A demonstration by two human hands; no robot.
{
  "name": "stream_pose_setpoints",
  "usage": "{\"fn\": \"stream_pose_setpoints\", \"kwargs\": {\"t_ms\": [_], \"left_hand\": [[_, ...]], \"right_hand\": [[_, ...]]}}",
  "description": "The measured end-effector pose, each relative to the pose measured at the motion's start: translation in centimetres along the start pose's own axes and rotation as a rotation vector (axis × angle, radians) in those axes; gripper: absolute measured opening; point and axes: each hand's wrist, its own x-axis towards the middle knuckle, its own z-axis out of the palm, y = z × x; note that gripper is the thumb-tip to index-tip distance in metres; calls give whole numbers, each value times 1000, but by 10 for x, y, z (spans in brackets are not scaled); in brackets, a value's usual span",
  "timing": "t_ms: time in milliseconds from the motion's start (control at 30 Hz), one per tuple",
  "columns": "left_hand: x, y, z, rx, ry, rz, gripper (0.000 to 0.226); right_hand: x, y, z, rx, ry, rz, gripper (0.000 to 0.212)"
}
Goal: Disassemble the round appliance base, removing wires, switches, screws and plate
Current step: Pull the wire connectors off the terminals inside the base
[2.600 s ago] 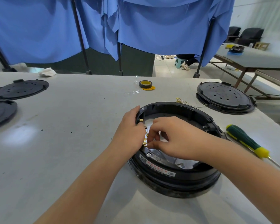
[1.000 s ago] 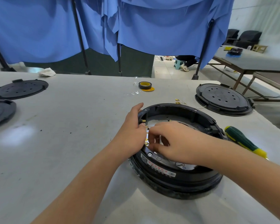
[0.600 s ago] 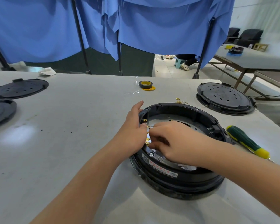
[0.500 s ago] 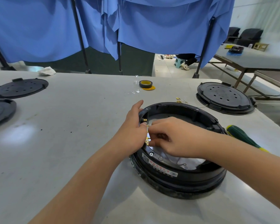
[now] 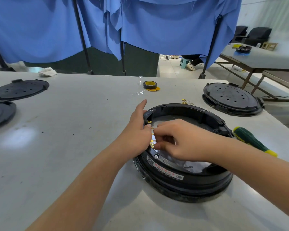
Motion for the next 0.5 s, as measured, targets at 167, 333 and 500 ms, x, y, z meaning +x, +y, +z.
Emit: {"fn": "stream_pose_setpoints", "kwargs": {"t_ms": [167,333,500], "left_hand": [[0,1,-1,13,-15,11,67],[1,-1,0,6,-5,11,68],[2,-2,0,-13,-1,10,70]], "right_hand": [[2,0,-1,90,13,1,46],[1,2,1,101,23,29,42],[-4,3,3,91,24,45,14]]}}
